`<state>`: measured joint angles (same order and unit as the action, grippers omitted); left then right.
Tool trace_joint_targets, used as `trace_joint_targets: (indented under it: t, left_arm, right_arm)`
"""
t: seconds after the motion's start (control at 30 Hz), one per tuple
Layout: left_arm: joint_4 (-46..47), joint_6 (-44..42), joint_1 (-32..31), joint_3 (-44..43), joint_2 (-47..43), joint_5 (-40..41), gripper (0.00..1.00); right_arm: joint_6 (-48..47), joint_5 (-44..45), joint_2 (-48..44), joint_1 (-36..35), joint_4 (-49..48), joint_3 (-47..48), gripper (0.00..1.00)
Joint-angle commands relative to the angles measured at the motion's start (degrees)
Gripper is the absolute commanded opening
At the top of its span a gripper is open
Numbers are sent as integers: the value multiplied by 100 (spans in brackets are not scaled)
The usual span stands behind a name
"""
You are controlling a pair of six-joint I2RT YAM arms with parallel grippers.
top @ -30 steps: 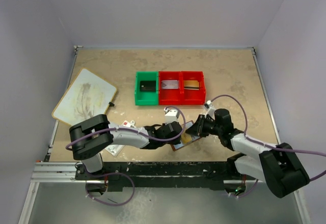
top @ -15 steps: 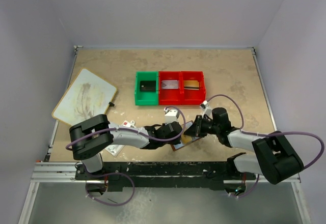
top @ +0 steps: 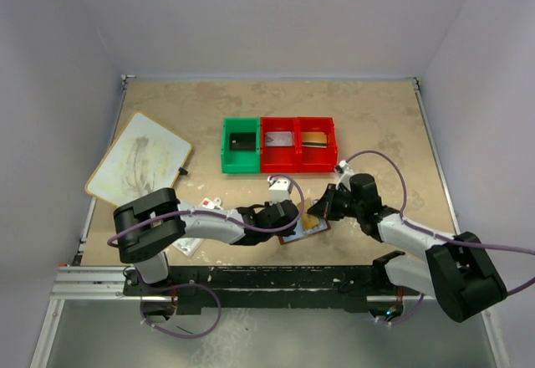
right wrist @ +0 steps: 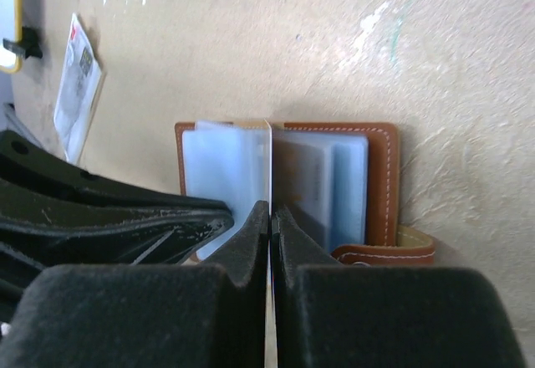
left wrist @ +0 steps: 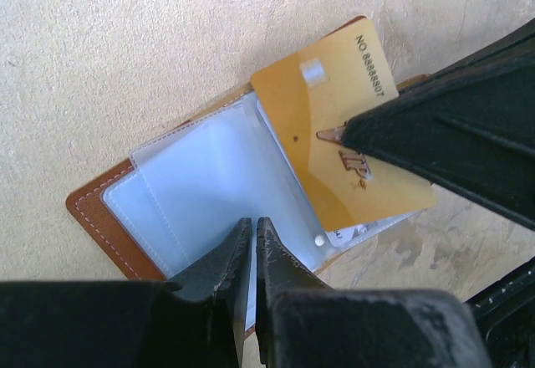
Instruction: Take the credit cards out of the card holder
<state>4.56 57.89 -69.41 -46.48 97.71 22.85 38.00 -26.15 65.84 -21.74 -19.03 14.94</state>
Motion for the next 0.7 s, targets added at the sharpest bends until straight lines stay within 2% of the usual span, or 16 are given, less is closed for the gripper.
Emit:
trace_joint_targets:
  t: [0.0, 0.1, 0.47, 0.67]
  left_arm:
    - [-502, -86, 18, 161, -81, 217, 4]
    - [-488, -93, 19, 140, -76, 212, 4]
    - [-470, -124, 15, 82, -156, 197, 5]
    - [-475, -282, 19, 21, -555, 212, 12]
  right_arm:
    - [-197, 644, -131, 16, 429, 310, 0]
    - [-415, 928, -234, 12, 854, 470, 0]
    - [-343, 676, -967, -32, 943, 557, 0]
    - [-333, 727, -1532, -32, 989, 667, 0]
